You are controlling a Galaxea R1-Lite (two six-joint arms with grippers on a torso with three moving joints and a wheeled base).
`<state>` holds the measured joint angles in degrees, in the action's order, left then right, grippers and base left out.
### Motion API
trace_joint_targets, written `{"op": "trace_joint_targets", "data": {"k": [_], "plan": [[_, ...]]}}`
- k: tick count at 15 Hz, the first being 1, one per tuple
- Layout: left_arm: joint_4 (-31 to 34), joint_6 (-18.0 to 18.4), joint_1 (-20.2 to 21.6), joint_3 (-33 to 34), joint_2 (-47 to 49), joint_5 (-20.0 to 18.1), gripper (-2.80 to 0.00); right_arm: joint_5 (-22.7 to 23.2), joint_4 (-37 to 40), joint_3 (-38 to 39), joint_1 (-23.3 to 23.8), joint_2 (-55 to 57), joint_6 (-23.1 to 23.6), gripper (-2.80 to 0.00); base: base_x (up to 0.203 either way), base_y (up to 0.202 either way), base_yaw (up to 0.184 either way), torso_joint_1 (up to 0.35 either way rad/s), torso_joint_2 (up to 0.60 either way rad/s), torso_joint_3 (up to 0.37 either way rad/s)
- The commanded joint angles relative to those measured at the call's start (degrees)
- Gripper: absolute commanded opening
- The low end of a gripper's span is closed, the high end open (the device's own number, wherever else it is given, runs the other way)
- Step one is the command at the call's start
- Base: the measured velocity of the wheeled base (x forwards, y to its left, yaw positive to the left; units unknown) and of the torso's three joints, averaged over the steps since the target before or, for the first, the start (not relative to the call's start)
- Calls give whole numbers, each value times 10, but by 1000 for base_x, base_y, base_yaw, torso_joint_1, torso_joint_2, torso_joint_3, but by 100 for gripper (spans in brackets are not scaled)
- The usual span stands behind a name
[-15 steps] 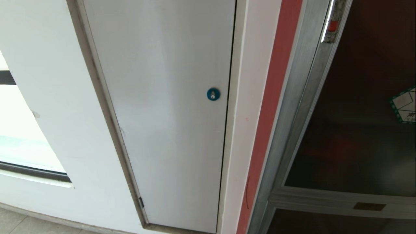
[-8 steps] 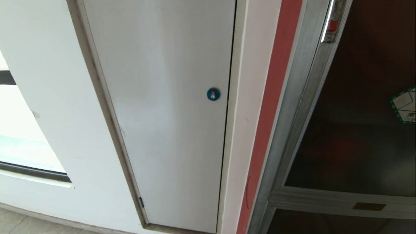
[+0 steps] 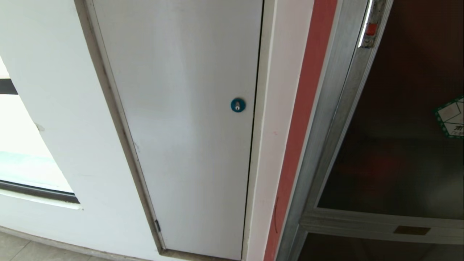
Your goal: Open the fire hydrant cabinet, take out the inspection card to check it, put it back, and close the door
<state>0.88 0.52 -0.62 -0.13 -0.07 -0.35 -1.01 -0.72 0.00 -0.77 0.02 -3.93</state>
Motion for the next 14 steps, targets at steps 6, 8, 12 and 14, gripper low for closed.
{"op": "trace_joint_targets", "data": {"k": [6, 8, 12, 14], "plan": [[0, 0, 0, 0, 1, 0, -280, -1, -2, 2, 0, 1, -3, -280, 0, 0, 0, 0, 0, 0], [0, 0, 0, 0, 1, 0, -280, -1, -2, 2, 0, 1, -3, -280, 0, 0, 0, 0, 0, 0], [0, 0, 0, 0, 1, 0, -280, -1, -2, 2, 0, 1, -3, -280, 0, 0, 0, 0, 0, 0], [0, 0, 0, 0, 1, 0, -280, -1, -2, 2, 0, 1, -3, -280, 0, 0, 0, 0, 0, 0]]}}
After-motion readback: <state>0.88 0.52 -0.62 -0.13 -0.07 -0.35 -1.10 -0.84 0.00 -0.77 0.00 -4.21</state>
